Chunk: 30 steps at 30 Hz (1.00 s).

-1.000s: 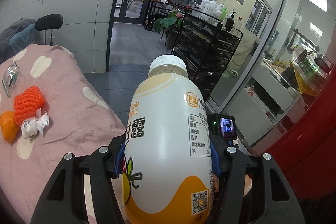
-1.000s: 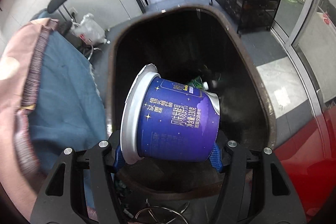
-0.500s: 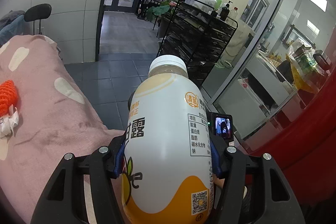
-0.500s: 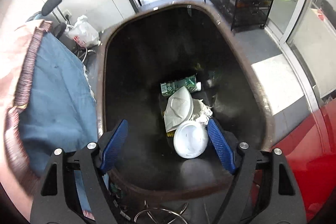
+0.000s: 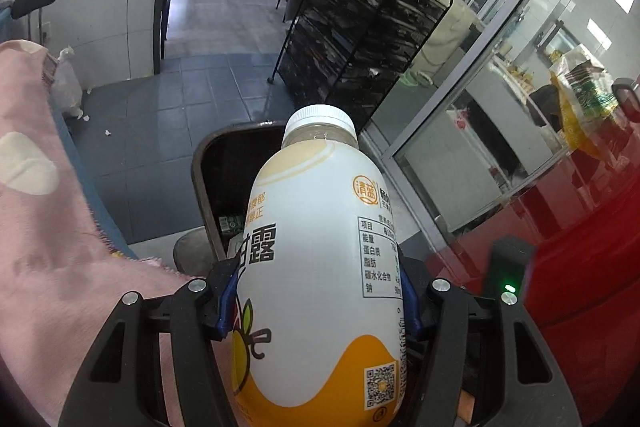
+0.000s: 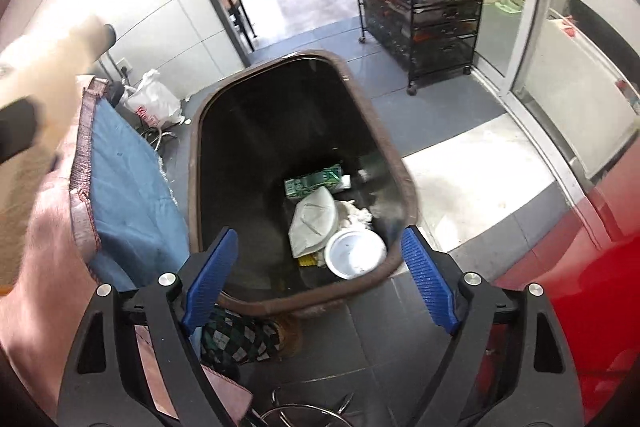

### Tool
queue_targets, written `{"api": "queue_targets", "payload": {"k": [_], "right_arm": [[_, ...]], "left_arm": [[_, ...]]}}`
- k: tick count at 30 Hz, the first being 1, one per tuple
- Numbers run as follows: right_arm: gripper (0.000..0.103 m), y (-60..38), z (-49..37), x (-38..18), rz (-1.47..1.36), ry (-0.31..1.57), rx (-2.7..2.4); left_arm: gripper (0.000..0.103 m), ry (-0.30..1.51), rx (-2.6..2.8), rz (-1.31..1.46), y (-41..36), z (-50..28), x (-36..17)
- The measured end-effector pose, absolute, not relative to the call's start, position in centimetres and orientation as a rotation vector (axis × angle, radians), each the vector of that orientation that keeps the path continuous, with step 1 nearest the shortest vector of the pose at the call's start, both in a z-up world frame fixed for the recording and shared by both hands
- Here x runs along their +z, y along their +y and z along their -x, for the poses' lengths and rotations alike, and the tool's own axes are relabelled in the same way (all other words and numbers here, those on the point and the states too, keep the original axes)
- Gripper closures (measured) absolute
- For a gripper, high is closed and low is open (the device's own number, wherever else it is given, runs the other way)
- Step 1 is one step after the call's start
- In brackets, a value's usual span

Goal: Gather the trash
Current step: 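Carry cup and bottle to the black bin and release both, then move both grippers back over the table trash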

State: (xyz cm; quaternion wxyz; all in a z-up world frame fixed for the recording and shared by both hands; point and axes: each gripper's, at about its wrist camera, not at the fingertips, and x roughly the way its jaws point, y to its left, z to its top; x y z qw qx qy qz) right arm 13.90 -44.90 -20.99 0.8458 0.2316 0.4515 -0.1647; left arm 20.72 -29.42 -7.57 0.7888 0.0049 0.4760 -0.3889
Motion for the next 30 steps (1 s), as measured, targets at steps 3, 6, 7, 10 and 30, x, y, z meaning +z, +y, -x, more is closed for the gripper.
{"api": "queue_targets", "payload": {"k": [3,6,7,10,30], "right_arm": [[0.019,-45.3,-12.8,-21.0,-0.497,0.951,-0.365],[0.019,-45.7,-11.9,-21.2,-0.512,0.951,-0.381],[0.019,-45.7,-11.7,-21.3,-0.516,0.954,-0.384],[0.019,-45.8,-11.1,-21.6,-0.53,0.962,-0.386],[0.019,-45.5,-10.2,-21.9,-0.535,0.97,-0.383]], "left_arm": [[0.043,1.077,-0.841,-0.022,-30.7,-21.2,-8.8],[0.043,1.118,-0.829,-0.027,-31.8,-21.8,-9.9],[0.043,1.127,-0.822,-0.034,-32.1,-21.9,-10.2],[0.043,1.158,-0.817,-0.069,-33.1,-22.3,-11.2],[0.015,1.178,-0.835,-0.136,-34.4,-22.4,-12.0]]}}
